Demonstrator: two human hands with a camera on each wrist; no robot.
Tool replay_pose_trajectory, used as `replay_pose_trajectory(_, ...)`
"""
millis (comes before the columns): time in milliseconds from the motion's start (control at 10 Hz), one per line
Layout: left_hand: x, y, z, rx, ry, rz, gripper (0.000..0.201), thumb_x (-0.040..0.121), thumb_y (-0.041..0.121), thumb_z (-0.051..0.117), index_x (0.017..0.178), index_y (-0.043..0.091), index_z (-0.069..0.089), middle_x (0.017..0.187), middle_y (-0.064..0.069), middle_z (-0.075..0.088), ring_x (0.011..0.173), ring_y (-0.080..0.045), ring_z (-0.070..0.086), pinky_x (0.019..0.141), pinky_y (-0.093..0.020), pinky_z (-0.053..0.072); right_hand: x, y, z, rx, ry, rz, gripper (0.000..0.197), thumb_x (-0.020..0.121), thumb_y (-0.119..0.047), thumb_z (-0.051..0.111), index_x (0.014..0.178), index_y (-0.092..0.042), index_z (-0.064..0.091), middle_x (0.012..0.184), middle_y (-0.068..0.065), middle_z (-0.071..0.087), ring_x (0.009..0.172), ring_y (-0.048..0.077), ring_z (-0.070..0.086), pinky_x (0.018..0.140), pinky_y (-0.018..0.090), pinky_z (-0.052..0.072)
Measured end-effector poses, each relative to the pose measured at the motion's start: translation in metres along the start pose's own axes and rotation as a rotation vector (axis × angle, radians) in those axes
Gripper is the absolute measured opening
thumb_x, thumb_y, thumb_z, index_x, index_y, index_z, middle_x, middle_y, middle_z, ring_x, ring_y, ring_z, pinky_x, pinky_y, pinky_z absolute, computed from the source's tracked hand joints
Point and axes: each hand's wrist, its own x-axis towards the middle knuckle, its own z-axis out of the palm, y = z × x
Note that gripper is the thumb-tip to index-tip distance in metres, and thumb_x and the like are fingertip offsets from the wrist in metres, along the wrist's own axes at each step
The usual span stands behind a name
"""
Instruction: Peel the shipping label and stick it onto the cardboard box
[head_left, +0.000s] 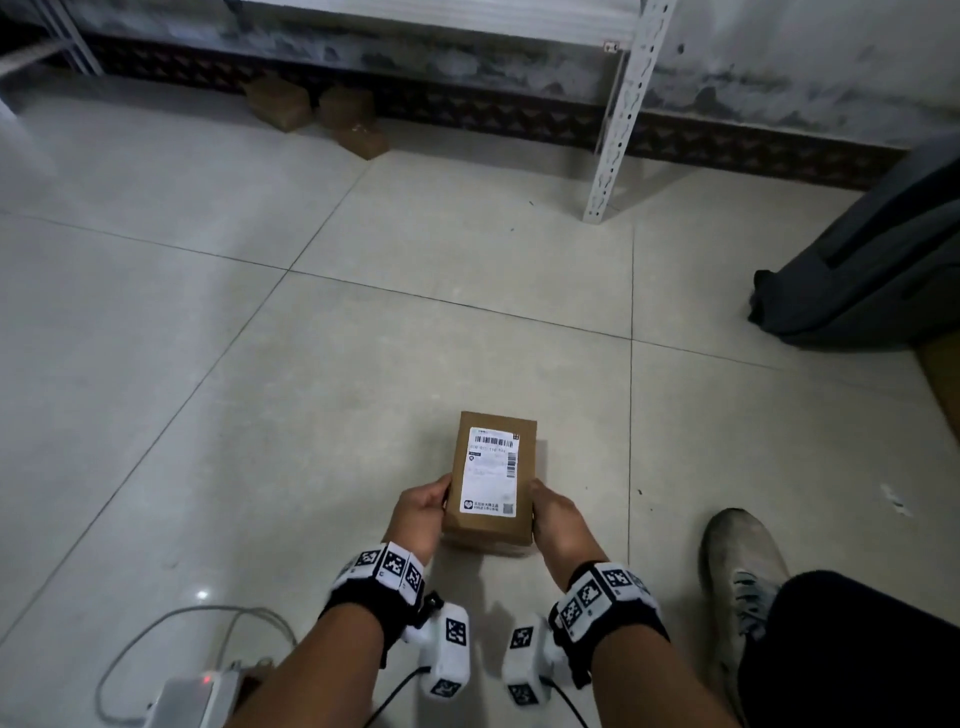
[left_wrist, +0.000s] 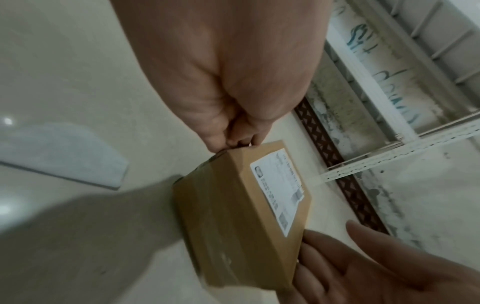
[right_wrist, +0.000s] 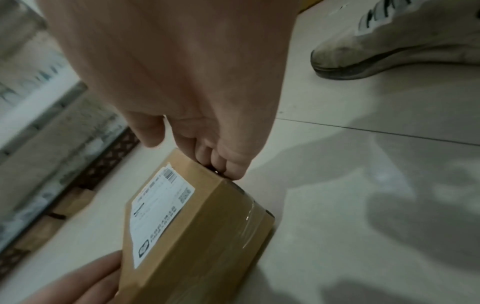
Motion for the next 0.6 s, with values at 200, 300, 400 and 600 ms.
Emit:
replay_pose_trajectory(200, 0.007, -0.021, -0.003, 0.050, -0.026, -0.033, 0.063, 0.088, -0.018, 0.046, 0.101, 0.034, 0.079, 0.104, 0.006, 0.078, 0.103, -0.017, 0.072, 0.096, -0.033, 0.055, 0.010, 0.026, 0.003, 0.048, 0.048, 0.070, 0.043, 0.105, -0.036, 0.034, 0.119, -0.017, 0.070, 0.107, 0.002, 0.079, 0.098, 0.018, 0.076, 0.097, 0.039, 0.055)
replay_pose_trajectory(300, 0.011, -0.021, -0.009, 0.216, 0.005, -0.018, 0.061, 0.089, -0.013, 0.040, 0.122, 0.028, 0.070, 0.125, 0.003, 0.071, 0.119, -0.016, 0.064, 0.108, -0.030, 0.044, 0.009, 0.019, 0.002, 0.031, 0.096, 0.062, 0.046, 0.105, -0.040, 0.035, 0.114, -0.015, 0.072, 0.104, 0.003, 0.080, 0.095, 0.020, 0.076, 0.093, 0.038, 0.056)
replay_pose_trajectory(400, 0.011, -0.014, -0.011, 0.309, 0.070, -0.070, 0.054, 0.094, -0.005, 0.038, 0.144, 0.012, 0.051, 0.148, -0.004, 0.051, 0.139, -0.020, 0.045, 0.110, -0.022, 0.030, 0.008, 0.007, -0.004, 0.072, 0.179, 0.091, 0.053, 0.101, -0.047, 0.039, 0.129, -0.010, 0.064, 0.122, 0.005, 0.072, 0.113, 0.026, 0.068, 0.106, 0.042, 0.047)
replay_pose_trajectory(600, 0.014, 0.031, -0.015, 0.206, 0.123, -0.006, 0.049, 0.095, -0.009, 0.038, 0.139, 0.006, 0.054, 0.142, -0.014, 0.056, 0.132, -0.024, 0.053, 0.113, -0.033, 0.038, 0.004, -0.027, -0.011, 0.128, 0.159, 0.079, 0.083, 0.089, -0.072, 0.032, 0.146, -0.013, 0.047, 0.152, 0.005, 0.050, 0.134, 0.024, 0.050, 0.120, 0.043, 0.029)
